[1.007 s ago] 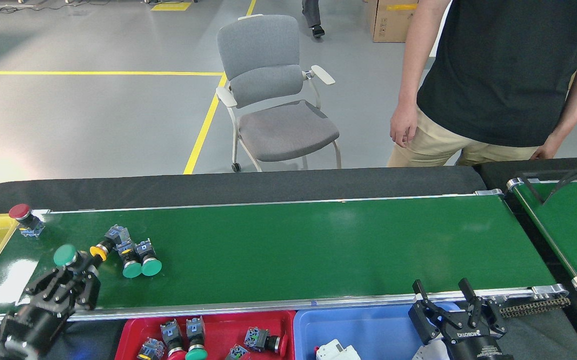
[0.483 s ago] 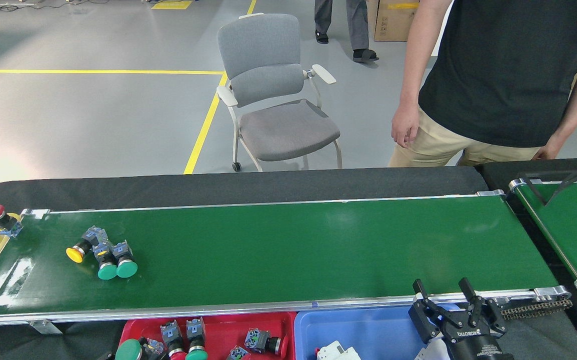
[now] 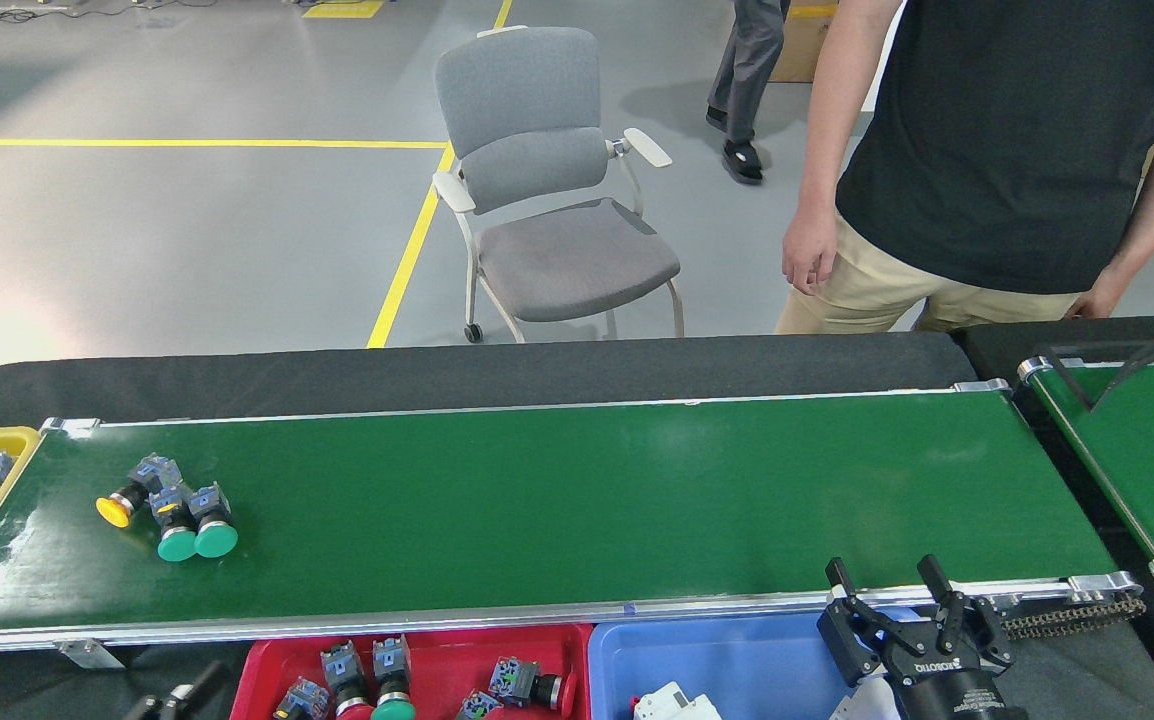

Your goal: Pick switch part from conveyor to tray

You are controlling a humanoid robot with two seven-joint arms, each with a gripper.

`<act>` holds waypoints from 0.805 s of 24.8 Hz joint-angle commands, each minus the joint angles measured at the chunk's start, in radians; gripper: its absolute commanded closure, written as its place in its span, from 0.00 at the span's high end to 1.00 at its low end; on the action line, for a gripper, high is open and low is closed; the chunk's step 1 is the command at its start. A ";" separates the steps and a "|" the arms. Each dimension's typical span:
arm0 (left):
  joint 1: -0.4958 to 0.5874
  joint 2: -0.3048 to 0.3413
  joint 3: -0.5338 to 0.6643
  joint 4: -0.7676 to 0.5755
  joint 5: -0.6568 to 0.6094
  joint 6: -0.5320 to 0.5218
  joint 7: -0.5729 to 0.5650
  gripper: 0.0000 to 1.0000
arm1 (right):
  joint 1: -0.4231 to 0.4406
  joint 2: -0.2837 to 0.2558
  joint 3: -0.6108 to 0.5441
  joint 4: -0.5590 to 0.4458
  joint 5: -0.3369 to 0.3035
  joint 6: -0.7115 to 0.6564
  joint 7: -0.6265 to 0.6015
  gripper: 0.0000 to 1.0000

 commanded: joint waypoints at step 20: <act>-0.418 0.139 0.057 0.550 -0.134 0.067 0.000 1.00 | -0.010 -0.004 0.017 -0.017 -0.002 -0.026 -0.009 0.99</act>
